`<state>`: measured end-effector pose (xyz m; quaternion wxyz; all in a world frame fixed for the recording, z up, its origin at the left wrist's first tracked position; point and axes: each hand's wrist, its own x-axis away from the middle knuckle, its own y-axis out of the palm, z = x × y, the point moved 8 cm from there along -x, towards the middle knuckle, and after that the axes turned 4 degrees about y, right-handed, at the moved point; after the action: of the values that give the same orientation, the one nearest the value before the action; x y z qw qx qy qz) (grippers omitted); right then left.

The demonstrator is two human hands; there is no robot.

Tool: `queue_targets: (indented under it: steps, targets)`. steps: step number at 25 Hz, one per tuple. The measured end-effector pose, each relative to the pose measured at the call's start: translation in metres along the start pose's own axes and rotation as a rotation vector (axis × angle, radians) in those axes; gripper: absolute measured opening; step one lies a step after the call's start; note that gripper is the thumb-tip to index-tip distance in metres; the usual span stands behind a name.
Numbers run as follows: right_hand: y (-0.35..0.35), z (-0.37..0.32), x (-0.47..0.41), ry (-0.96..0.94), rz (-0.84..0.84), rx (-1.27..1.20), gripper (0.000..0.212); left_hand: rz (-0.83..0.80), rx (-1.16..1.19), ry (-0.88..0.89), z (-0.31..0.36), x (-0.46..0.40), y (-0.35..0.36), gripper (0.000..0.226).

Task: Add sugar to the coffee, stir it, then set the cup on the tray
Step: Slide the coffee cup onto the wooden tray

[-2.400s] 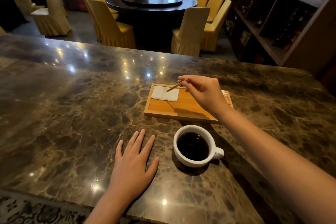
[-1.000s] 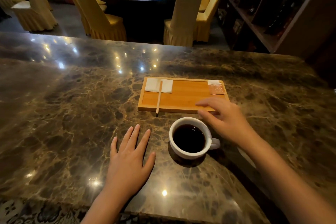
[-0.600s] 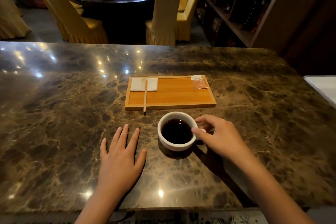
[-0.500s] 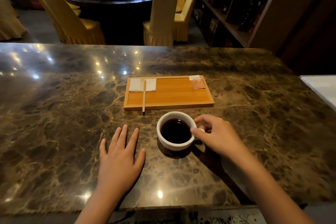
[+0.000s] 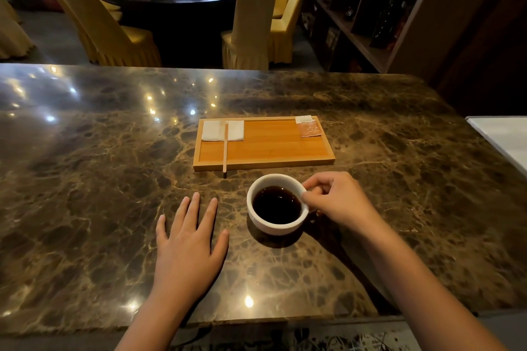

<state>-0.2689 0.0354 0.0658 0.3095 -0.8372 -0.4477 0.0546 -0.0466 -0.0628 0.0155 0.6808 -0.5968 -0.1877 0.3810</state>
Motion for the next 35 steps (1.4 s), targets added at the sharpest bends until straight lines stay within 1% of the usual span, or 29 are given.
queue_targets:
  steps: [5,8,13,17,24,31,35]
  targets:
    - [-0.009,-0.003,-0.012,0.008,-0.006,0.003,0.008,0.004,0.005,0.003,0.001,0.0,-0.001,0.064]
    - [-0.019,-0.009,-0.026,0.019,0.0,-0.046,0.008,0.007,0.0,0.004,0.0,0.0,0.0,0.062]
    - [-0.039,-0.032,-0.06,-0.032,0.076,-0.059,0.008,0.006,-0.001,0.001,0.0,-0.001,0.001,0.061]
    - [-0.042,-0.045,-0.095,-0.076,0.127,-0.024,0.006,0.005,0.005,-0.001,0.001,0.0,0.001,0.06]
    - [-0.03,-0.044,-0.139,-0.061,0.125,-0.024,0.006,0.003,0.007,-0.003,0.0,0.0,0.002,0.059]
    - [-0.026,-0.043,-0.15,-0.012,0.116,-0.032,0.008,0.005,0.008,0.002,0.0,0.0,0.003,0.058]
    - [-0.024,-0.041,-0.151,-0.018,0.084,-0.029,0.011,0.001,0.011,0.0,-0.001,0.0,0.003,0.058]
